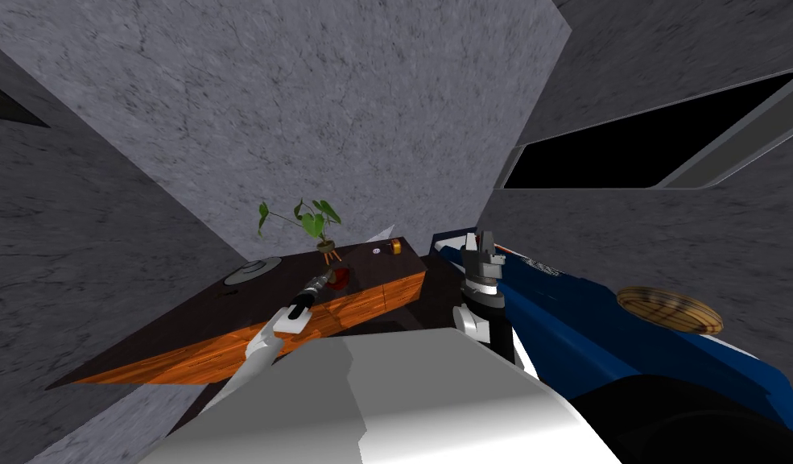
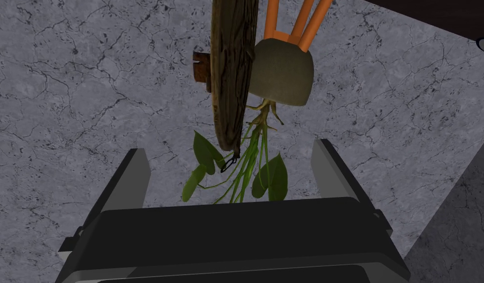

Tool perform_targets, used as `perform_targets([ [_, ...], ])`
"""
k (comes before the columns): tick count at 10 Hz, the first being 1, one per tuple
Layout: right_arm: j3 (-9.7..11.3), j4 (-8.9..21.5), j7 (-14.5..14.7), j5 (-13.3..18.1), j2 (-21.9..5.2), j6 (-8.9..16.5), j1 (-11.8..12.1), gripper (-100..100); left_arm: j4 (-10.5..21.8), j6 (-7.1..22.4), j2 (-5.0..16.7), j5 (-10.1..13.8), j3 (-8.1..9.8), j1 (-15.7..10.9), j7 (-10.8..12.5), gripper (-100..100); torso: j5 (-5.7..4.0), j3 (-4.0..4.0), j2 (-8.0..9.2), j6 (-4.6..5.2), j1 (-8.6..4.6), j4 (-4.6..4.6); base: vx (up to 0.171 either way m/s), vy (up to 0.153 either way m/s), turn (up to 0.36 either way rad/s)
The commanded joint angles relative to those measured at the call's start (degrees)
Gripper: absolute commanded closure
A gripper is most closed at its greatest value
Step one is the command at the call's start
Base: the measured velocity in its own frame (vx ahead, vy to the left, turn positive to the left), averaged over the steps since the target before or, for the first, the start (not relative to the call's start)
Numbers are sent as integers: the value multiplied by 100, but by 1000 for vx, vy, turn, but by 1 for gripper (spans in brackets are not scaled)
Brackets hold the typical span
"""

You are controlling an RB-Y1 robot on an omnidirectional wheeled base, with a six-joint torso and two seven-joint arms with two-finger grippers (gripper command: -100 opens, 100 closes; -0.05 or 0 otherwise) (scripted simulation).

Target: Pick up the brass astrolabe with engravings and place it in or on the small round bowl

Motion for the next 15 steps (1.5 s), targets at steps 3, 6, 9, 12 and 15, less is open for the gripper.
perform_targets([
  [3,0,0,0,0,0,0,0,0,-160,267,490,263,-172,-18,267,-100,0,2,3,1,-1,1,-36,-44,-28],
  [6,0,0,0,0,0,0,0,0,-262,465,926,498,-308,-42,490,-100,-2,3,6,0,-8,1,-38,-57,-28],
  [9,0,0,0,0,0,0,0,0,-293,533,1114,597,-362,-53,576,-100,-1,4,6,1,-4,1,-33,-40,-22],
  [12,0,0,0,0,0,0,0,0,-294,544,1126,605,-366,-56,591,0,4,-5,-8,0,14,-2,0,0,0],
  [15,0,0,0,0,0,0,0,0,-294,544,1126,605,-366,-56,591,0,5,-6,-10,0,16,-3,0,0,0],
])
